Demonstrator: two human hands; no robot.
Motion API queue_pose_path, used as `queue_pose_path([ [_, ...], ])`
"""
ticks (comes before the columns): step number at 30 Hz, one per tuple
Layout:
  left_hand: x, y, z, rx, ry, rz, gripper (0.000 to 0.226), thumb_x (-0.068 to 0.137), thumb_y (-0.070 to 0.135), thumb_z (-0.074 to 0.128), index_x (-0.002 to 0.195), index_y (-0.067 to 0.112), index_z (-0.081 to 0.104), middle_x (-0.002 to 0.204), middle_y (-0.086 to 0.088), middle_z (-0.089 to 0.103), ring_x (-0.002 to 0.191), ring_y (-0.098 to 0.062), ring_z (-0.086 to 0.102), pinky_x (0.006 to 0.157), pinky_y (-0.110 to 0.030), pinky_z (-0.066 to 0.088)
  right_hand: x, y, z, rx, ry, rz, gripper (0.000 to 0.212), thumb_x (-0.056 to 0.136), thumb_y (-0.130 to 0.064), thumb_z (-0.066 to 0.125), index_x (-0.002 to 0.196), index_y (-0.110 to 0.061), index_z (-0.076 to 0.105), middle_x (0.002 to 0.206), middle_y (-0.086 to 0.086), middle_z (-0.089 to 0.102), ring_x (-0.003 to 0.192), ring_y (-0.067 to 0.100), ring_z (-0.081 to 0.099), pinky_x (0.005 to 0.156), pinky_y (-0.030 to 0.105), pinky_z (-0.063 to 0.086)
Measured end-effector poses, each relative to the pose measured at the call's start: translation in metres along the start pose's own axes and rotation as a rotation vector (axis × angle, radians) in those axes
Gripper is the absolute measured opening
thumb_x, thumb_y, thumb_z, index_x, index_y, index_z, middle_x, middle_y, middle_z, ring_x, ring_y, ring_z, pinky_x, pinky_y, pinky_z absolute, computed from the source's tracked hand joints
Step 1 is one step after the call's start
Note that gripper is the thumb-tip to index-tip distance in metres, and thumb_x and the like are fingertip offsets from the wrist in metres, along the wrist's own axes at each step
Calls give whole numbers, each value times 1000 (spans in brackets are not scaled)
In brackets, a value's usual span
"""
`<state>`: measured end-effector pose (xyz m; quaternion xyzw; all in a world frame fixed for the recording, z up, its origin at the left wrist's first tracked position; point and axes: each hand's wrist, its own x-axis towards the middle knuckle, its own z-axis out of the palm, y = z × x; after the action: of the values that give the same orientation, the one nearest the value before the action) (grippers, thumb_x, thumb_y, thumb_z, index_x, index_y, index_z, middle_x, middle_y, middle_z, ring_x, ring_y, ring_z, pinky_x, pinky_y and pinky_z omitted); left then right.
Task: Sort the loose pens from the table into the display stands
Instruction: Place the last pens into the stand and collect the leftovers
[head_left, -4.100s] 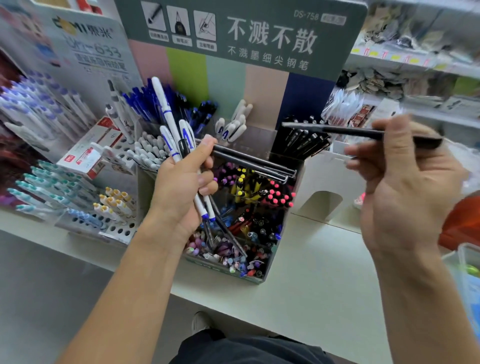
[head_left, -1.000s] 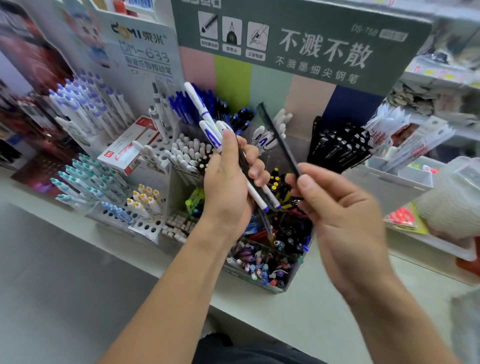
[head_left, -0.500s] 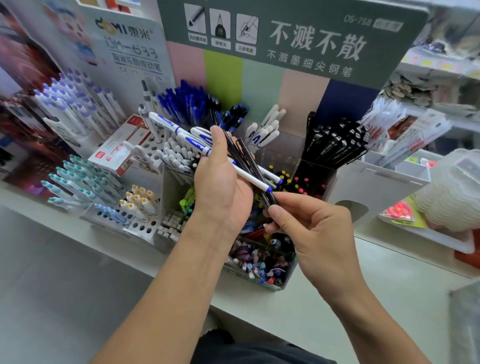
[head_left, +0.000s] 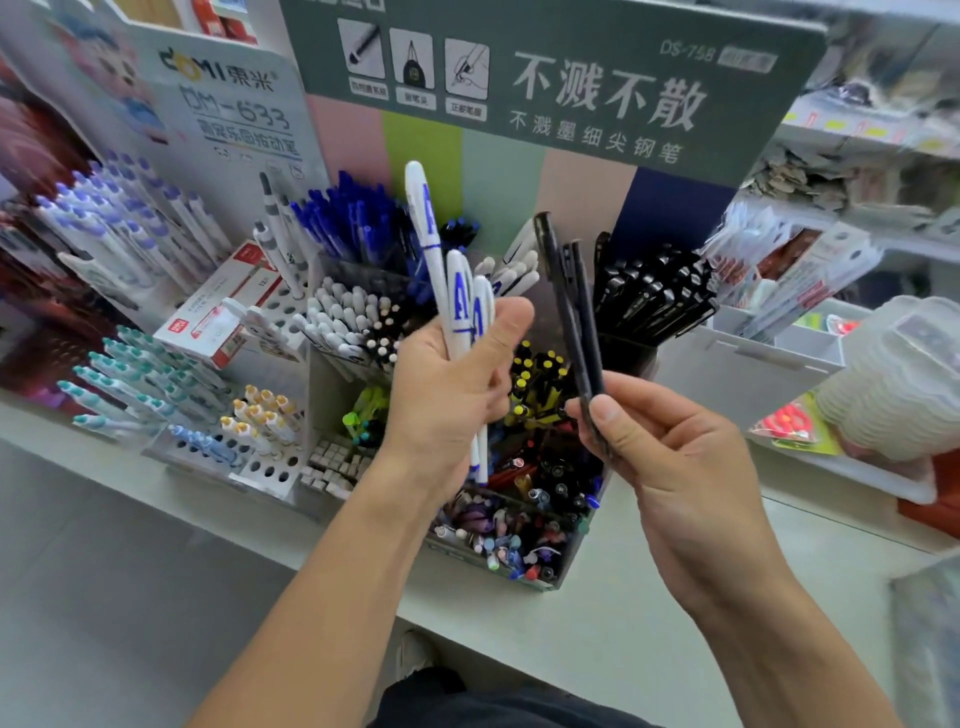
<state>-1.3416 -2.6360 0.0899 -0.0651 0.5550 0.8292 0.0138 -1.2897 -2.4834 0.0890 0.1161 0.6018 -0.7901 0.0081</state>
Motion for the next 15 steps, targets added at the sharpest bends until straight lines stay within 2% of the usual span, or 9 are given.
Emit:
queue_pose_path([
  [2, -5, -1, 10, -2, -2, 0, 31, 73, 27, 79, 90, 5, 66, 53, 3, 37, 39, -6, 27, 37, -18, 25, 0, 3, 3, -47, -20, -31, 32, 80, -13, 71, 111, -6, 73, 95, 11, 78, 91, 19, 75, 81, 22, 57],
  [5, -7, -3, 19, 5, -17, 5, 32, 79, 14, 79, 69, 10, 49, 49, 7, 37, 37, -3, 32, 37, -16, 29, -1, 6, 3, -162, -54, -89, 28, 80, -14, 73, 108, -9, 75, 94, 7, 79, 93, 22, 76, 84, 27, 59],
  [8, -3, -1, 17, 55, -105, -16, 37, 81, 16, 78, 67, 14, 43, 51, 5, 31, 39, -7, 25, 38, -18, 23, 6, -5, -5, -315, -115, -106, 29, 75, -22, 74, 103, -14, 77, 92, 0, 79, 88, 15, 75, 83, 27, 58],
  [10, 0, 1, 13, 121, -167, -35, 38, 78, 21, 79, 65, 17, 44, 54, 4, 27, 42, -9, 20, 39, -22, 17, 17, -21, -14, -394, -107, -161, 31, 73, -28, 74, 103, -18, 77, 85, -7, 77, 75, 8, 70, 74, 21, 54],
  [12, 1, 3, 11, 210, -241, -56, 37, 77, 22, 79, 57, 24, 47, 51, 6, 29, 41, -9, 19, 38, -21, 17, 27, -39, -16, -411, -105, -232, 33, 74, -33, 72, 105, -22, 75, 76, -6, 70, 64, 6, 61, 62, 16, 49],
  [15, -2, 7, 18, 285, -345, -89, 34, 72, 24, 78, 51, 26, 52, 48, 8, 31, 39, -8, 22, 38, -20, 19, 37, -56, -13, -455, -236, -282, 21, 85, -27, 70, 98, -11, 75, 68, -4, 68, 56, -1, 54, 55, 11, 42],
])
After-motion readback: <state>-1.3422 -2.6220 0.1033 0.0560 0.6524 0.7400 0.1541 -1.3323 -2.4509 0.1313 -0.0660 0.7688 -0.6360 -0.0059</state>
